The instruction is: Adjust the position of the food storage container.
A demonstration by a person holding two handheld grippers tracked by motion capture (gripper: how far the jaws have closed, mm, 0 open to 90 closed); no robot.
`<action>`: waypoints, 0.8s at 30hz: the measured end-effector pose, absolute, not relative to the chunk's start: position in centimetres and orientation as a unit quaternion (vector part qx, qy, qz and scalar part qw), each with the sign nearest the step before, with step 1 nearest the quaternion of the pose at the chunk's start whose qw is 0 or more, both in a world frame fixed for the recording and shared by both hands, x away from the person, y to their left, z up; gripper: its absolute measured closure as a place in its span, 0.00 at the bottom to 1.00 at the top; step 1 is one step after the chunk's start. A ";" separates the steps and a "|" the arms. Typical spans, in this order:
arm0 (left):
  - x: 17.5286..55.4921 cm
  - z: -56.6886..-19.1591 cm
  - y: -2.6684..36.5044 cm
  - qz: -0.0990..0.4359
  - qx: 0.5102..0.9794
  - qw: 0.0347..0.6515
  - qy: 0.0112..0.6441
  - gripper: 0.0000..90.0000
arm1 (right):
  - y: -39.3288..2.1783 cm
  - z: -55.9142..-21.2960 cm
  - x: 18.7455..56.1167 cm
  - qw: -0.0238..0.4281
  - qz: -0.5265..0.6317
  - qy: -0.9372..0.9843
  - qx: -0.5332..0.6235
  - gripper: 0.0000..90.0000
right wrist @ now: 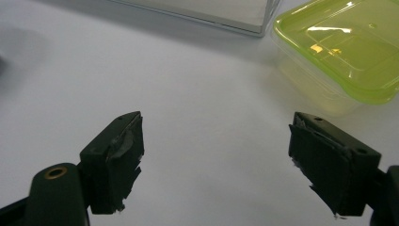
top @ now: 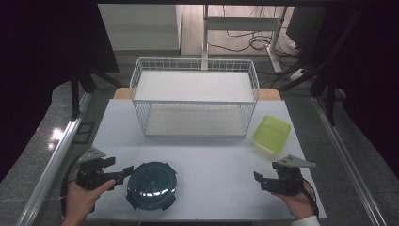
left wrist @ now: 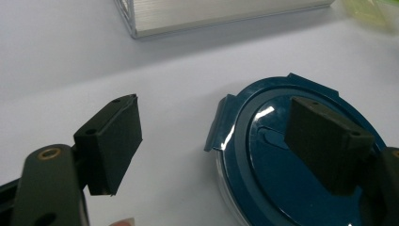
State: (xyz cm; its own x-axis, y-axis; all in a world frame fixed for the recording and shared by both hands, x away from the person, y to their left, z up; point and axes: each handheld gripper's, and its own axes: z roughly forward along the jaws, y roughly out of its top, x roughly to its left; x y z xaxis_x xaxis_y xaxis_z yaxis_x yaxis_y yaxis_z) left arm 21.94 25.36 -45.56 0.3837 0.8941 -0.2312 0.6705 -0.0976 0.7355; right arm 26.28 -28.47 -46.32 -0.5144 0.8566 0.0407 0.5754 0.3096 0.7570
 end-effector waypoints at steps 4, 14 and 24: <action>22.0 -45.6 25.4 0.142 0.725 0.404 0.540 0.20 | -28.6 -46.2 26.3 0.182 0.371 0.789 0.455 0.23; 21.6 -45.3 25.4 0.142 0.723 0.406 0.541 0.21 | -28.4 -46.2 26.5 0.179 0.371 0.789 0.455 0.24; 21.3 -44.8 25.5 0.148 0.724 0.397 0.544 0.23 | -28.1 -46.0 26.5 0.178 0.372 0.792 0.450 0.25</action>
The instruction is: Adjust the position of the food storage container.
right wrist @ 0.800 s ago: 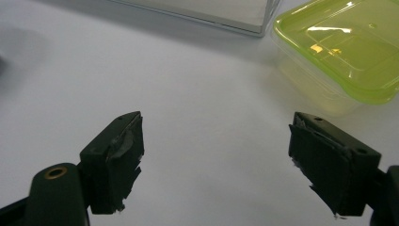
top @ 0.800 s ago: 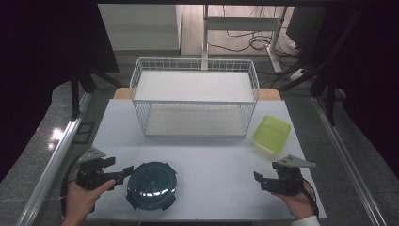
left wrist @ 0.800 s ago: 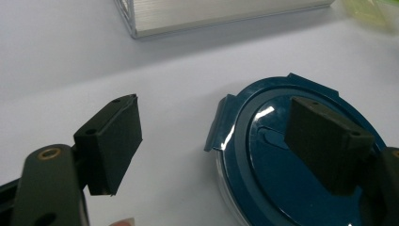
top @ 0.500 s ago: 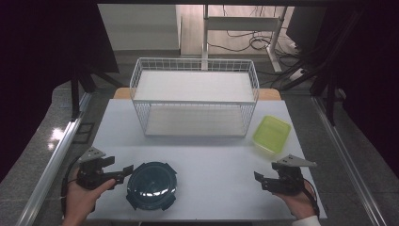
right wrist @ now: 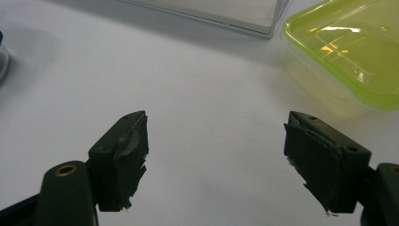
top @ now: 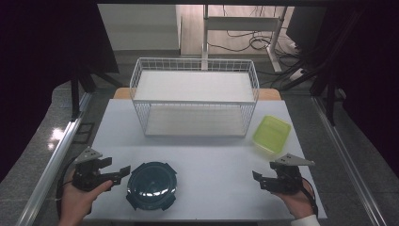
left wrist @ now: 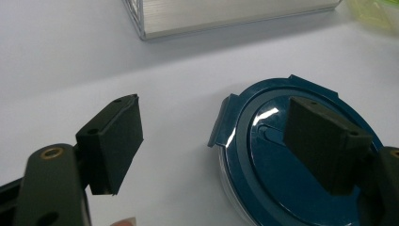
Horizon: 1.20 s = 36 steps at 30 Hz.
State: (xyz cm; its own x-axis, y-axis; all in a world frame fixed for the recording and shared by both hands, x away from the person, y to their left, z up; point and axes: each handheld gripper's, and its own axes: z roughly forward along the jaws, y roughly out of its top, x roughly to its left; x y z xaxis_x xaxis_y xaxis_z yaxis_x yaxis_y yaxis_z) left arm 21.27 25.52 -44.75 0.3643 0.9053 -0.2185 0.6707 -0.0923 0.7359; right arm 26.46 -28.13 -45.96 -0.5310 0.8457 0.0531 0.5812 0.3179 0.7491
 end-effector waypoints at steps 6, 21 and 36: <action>21.3 -44.4 25.2 0.144 0.728 0.395 0.541 0.23 | -28.4 -46.1 26.6 0.174 0.371 0.791 0.454 0.25; 18.8 -43.8 26.6 0.125 0.735 0.378 0.548 0.43 | -28.2 -46.0 26.6 0.176 0.369 0.792 0.454 0.25; 17.1 -46.9 27.4 0.077 0.737 0.334 0.583 0.76 | -28.1 -46.3 26.7 0.181 0.354 0.798 0.453 0.25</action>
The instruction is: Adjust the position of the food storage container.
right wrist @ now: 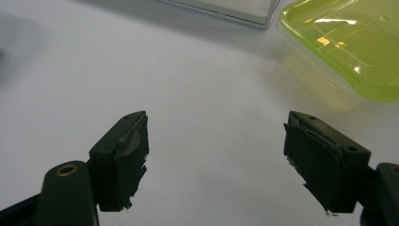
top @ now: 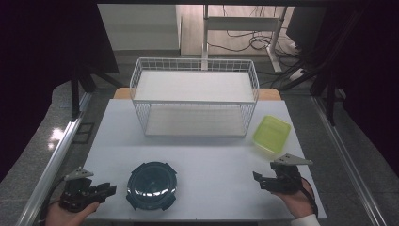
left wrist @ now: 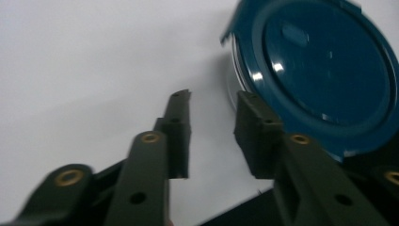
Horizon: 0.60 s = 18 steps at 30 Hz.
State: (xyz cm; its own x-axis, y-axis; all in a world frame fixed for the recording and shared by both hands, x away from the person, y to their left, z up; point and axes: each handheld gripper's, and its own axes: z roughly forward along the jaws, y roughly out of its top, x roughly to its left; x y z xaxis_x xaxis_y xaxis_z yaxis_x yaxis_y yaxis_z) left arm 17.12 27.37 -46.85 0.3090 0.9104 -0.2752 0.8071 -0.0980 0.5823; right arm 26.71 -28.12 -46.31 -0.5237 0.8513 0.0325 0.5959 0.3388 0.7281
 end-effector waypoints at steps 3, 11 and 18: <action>16.6 -47.7 27.1 0.057 0.743 0.329 0.580 0.82 | -28.1 -46.4 26.7 0.180 0.350 0.798 0.455 0.25; 15.2 -49.2 26.3 0.022 0.740 0.332 0.584 0.97 | -28.0 -46.5 26.8 0.181 0.343 0.801 0.456 0.25; 15.3 -49.9 25.4 0.010 0.742 0.326 0.586 0.98 | -27.9 -46.8 26.9 0.179 0.339 0.802 0.457 0.25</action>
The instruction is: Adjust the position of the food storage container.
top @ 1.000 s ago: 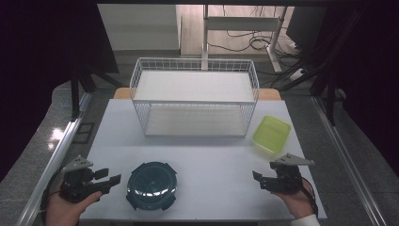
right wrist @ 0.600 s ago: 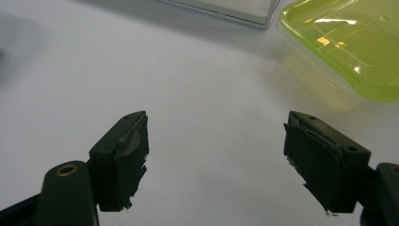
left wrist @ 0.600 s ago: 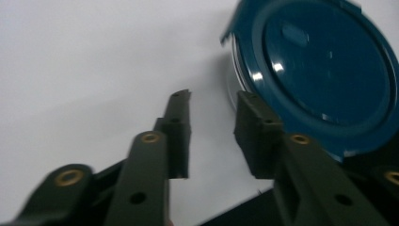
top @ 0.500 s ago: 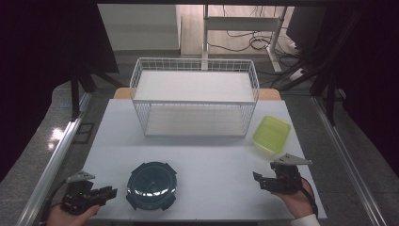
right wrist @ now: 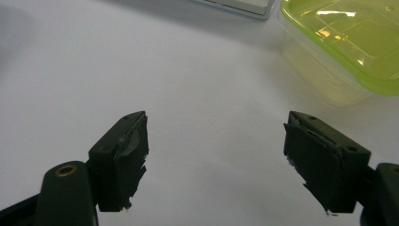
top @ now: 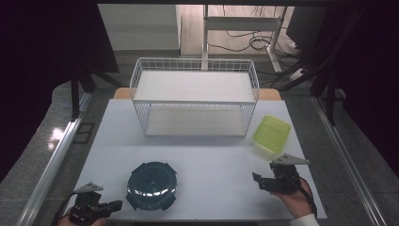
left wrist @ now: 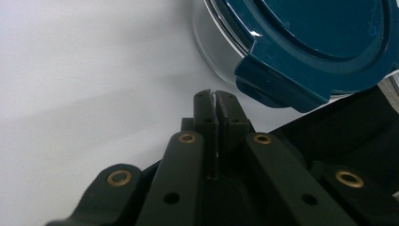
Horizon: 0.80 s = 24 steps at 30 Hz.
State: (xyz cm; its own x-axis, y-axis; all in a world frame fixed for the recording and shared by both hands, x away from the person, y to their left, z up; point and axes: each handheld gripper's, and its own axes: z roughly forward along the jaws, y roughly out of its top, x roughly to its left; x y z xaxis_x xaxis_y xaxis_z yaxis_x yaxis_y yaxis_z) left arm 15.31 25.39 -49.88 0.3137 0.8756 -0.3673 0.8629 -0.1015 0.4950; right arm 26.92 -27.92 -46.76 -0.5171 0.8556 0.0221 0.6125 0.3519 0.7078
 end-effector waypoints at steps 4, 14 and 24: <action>15.6 -49.9 24.9 0.003 0.737 0.334 0.588 0.98 | -28.0 -46.7 26.9 0.181 0.339 0.802 0.458 0.25; 16.1 -50.3 24.1 -0.002 0.738 0.325 0.591 1.00 | -28.0 -46.8 27.0 0.182 0.336 0.801 0.461 0.25; 17.3 -50.6 24.0 -0.002 0.737 0.315 0.598 1.00 | -27.9 -46.8 27.0 0.183 0.334 0.803 0.458 0.25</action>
State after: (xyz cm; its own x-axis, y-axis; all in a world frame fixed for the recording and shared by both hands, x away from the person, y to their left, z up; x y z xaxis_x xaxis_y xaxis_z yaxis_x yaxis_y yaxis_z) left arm 17.31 24.03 -50.62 0.2855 0.8800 -0.3796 0.8824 -0.0868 0.4623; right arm 27.02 -27.95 -46.80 -0.5129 0.8583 0.0119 0.6140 0.3572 0.7038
